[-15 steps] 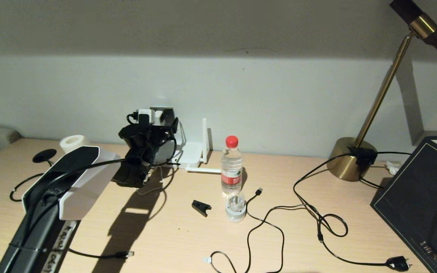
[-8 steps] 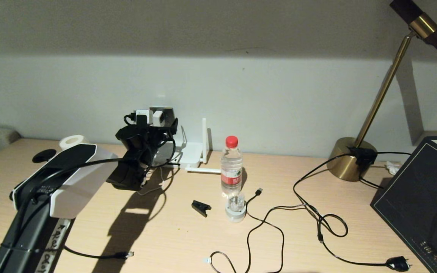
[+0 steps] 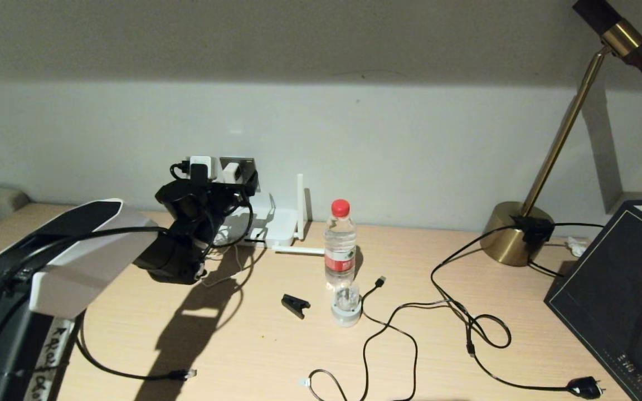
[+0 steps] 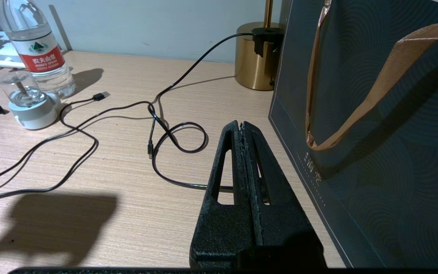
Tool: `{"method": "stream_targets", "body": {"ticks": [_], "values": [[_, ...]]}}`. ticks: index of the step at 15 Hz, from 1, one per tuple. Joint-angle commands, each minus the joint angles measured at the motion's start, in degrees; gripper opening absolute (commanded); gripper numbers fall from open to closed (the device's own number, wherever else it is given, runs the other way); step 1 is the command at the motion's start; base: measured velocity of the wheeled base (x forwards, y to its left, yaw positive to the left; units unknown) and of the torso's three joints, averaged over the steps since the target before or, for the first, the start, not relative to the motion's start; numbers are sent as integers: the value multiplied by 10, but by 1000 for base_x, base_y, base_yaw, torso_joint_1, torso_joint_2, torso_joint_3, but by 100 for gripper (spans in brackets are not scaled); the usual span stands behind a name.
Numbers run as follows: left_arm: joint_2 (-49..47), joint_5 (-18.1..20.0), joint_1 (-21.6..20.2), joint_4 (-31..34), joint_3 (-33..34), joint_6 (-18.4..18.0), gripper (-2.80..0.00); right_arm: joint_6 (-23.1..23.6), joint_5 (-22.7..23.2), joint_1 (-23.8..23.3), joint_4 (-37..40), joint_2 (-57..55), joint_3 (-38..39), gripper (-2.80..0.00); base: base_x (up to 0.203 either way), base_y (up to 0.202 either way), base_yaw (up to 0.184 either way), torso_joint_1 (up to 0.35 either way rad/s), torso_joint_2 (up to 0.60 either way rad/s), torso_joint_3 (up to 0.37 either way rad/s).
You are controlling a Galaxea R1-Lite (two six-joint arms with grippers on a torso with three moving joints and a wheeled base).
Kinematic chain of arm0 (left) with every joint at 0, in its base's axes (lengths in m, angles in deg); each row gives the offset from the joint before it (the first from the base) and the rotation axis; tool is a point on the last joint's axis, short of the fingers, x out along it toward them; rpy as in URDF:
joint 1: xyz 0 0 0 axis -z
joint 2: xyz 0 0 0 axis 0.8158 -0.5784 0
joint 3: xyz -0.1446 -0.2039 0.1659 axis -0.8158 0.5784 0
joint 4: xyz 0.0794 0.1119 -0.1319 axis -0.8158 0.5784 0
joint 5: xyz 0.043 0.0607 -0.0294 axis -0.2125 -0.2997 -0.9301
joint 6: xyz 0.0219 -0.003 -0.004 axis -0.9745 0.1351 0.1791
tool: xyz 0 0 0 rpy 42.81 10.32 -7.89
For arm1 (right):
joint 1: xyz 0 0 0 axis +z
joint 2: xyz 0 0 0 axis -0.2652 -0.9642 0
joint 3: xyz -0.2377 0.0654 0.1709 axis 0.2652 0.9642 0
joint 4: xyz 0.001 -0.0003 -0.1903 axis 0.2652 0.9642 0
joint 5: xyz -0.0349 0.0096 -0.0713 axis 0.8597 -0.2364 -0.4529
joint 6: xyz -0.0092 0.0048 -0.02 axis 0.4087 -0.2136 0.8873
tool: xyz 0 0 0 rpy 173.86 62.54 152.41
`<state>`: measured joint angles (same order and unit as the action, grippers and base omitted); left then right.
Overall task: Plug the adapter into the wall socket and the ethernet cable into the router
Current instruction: Plug plug into socket, then pick up cable
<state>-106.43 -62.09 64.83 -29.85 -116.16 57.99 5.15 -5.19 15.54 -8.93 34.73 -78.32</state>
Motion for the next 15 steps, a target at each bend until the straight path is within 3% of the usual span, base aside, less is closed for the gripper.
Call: {"method": "stream_targets", "body": {"ticks": [1, 4, 7, 10, 12, 15], "values": [[73, 0, 3, -7, 56, 0, 0, 0, 0, 0, 0, -1, 20, -280, 0, 0, 0, 0, 0, 0], [183, 1, 10, -2, 121, -3, 0, 0, 0, 0, 0, -1, 20, -280, 0, 0, 0, 0, 0, 0], [324, 4, 13, 38, 205, -30, 0, 0, 0, 0, 0, -1, 20, -280, 0, 0, 0, 0, 0, 0], [464, 30, 12, 123, 353, -57, 0, 0, 0, 0, 0, -1, 20, -280, 0, 0, 0, 0, 0, 0], [533, 77, 2, 201, 472, -132, 0, 0, 0, 1, 0, -1, 20, -280, 0, 0, 0, 0, 0, 0], [590, 211, -9, 403, 569, -294, 0, 0, 0, 0, 0, -1, 20, -280, 0, 0, 0, 0, 0, 0]]}}
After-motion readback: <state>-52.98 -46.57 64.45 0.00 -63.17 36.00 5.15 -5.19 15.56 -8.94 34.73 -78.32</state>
